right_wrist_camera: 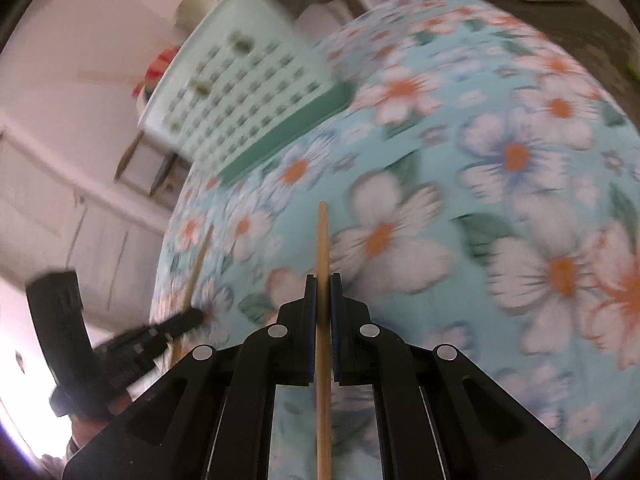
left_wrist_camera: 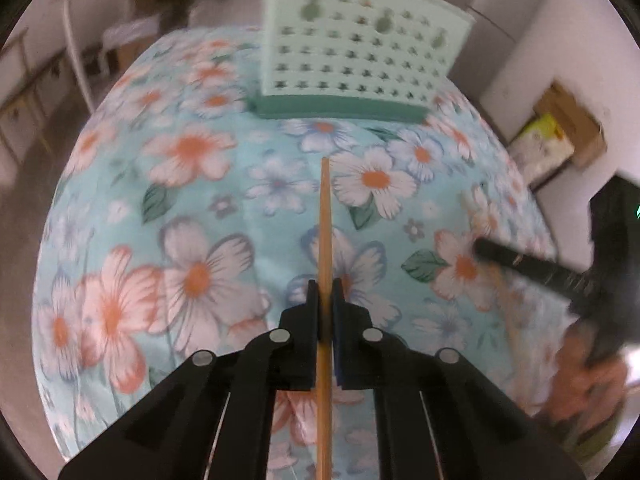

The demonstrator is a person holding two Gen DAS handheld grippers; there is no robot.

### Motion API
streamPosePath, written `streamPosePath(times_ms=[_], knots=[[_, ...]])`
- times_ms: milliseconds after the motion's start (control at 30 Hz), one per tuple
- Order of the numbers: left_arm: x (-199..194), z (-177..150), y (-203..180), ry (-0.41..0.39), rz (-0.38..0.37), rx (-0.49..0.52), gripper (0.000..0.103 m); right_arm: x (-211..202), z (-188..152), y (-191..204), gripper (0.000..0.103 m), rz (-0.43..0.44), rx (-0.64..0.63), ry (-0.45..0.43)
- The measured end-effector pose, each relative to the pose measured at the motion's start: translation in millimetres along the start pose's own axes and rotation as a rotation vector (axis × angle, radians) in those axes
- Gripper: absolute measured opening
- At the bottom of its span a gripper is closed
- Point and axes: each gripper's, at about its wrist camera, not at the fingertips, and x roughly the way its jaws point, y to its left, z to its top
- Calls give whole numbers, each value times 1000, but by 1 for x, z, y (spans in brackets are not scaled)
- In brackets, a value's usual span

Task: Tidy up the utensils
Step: 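Grasp the last wooden chopstick with the left gripper while the right gripper holds its chopstick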

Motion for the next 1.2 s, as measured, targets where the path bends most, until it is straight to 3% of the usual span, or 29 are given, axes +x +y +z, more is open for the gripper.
streamPosePath(times_ms=[67,200,367,467,600,767,1200], knots=[[-5,3,2,-20,5,-1,6,5,0,12,9,-24,-66,30],[-5,21,1,-40,43,43,19,9,7,20,15,-56,-100,47],[18,39,-10,-13,102,150,19,21,19,22,15,-88,-113,53],[33,41,-21,-7,173,237,19,27,23,22,14,-105,-116,54],[43,39,-31,-26,241,310,16,31,29,20,4,-114,-103,46],[45,37,-38,-41,269,339,9,23,30,15,4,-104,-83,29],[47,35,-42,-47,291,358,9,10,34,10,4,-96,-72,8]])
